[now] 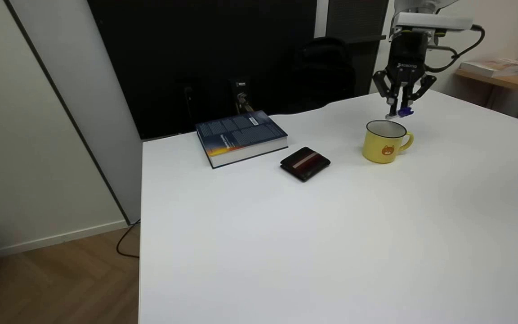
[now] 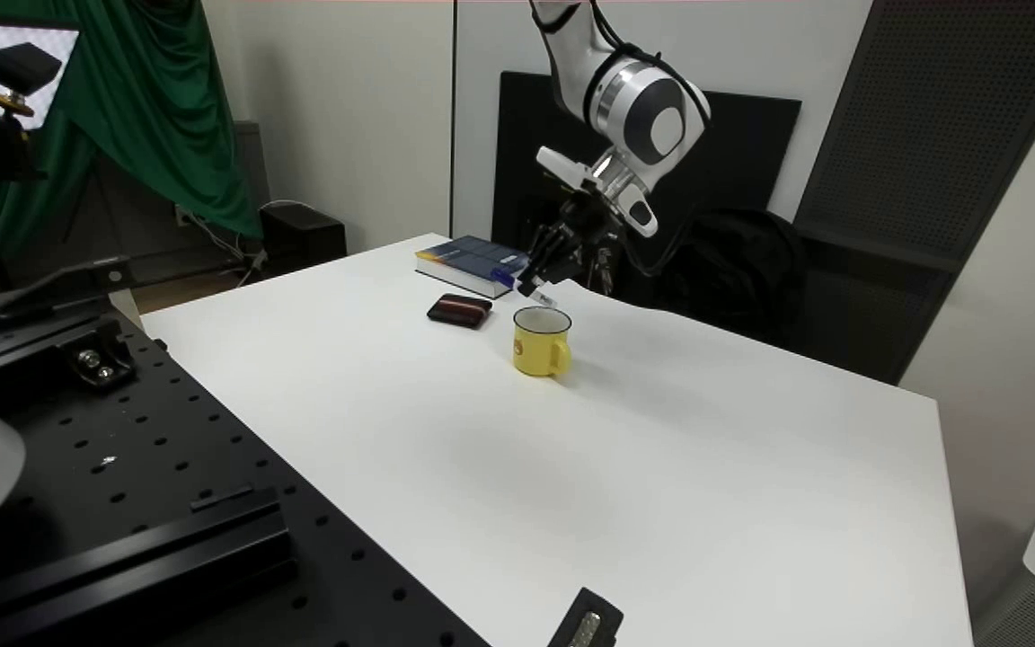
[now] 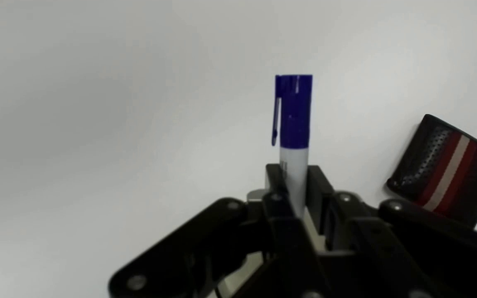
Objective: Take the marker out of the mug and put it on the table then place it back in the mug
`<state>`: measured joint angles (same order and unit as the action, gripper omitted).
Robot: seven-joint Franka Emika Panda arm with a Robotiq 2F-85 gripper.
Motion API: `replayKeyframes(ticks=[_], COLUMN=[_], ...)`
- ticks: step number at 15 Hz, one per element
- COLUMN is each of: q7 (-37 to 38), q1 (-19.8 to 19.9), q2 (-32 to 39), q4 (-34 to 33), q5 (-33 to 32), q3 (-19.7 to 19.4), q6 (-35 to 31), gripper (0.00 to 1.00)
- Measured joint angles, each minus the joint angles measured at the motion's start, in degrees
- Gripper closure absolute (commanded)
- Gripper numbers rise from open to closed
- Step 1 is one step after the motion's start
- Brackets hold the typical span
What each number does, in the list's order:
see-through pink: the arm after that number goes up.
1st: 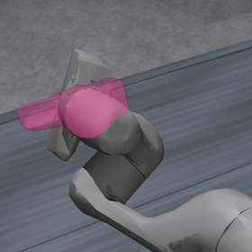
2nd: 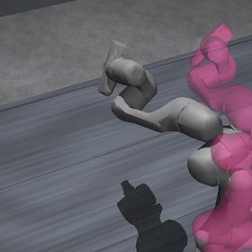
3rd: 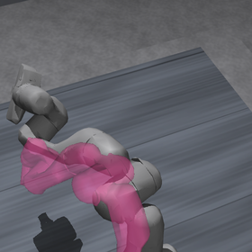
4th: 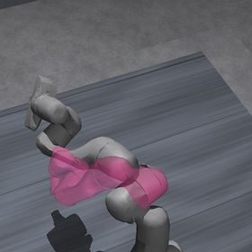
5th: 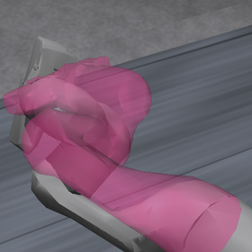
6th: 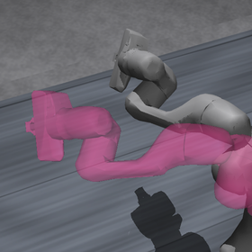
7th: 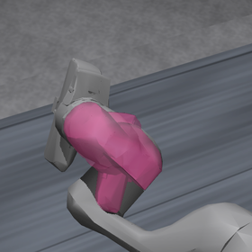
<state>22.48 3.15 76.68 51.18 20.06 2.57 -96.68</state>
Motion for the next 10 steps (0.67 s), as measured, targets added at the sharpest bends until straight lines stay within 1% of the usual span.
replayKeyframes(ticks=[5, 10], q7=[0.03, 0.07], q1=[-0.09, 0.25], q2=[4.07, 6.09], q4=[-5.57, -7.76], q5=[0.42, 0.44], q3=[0.68, 0.82], q6=[2.61, 3.15], gripper=[0.95, 0.95])
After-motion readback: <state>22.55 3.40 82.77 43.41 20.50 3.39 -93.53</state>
